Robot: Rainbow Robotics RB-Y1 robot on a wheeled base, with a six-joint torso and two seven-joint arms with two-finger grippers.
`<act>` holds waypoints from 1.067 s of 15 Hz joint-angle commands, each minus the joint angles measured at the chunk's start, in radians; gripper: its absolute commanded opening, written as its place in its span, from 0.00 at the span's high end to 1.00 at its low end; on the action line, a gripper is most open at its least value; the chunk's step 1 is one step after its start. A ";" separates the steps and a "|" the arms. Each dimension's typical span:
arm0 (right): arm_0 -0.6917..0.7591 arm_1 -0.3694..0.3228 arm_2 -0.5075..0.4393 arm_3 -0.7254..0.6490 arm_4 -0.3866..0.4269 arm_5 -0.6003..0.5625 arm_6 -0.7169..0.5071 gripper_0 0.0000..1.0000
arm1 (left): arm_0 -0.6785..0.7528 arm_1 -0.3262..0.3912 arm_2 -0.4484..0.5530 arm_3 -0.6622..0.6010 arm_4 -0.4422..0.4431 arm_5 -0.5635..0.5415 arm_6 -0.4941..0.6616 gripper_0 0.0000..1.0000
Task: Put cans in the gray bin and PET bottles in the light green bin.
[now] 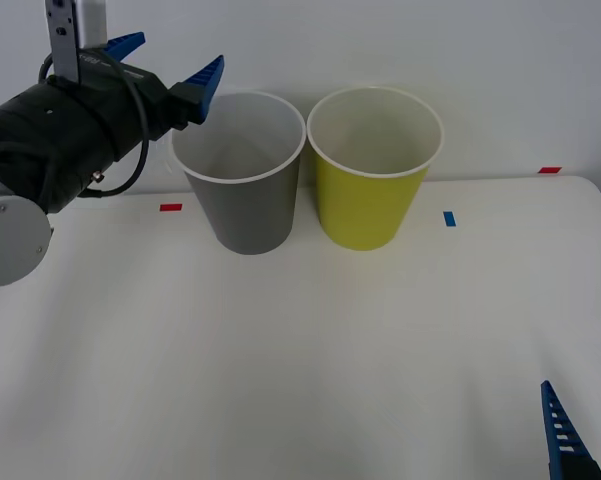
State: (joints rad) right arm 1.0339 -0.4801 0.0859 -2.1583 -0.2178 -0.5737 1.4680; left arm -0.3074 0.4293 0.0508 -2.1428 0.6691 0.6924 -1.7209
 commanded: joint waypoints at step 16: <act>0.000 0.000 0.000 0.000 0.000 0.000 0.000 0.00 | 0.768 0.075 0.011 -0.121 0.102 -0.654 -0.039 0.00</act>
State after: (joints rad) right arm 1.0339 -0.4801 0.0859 -2.1583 -0.2178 -0.5737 1.4680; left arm 0.4263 0.5043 0.0737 -2.2648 0.7813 0.0740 -1.7506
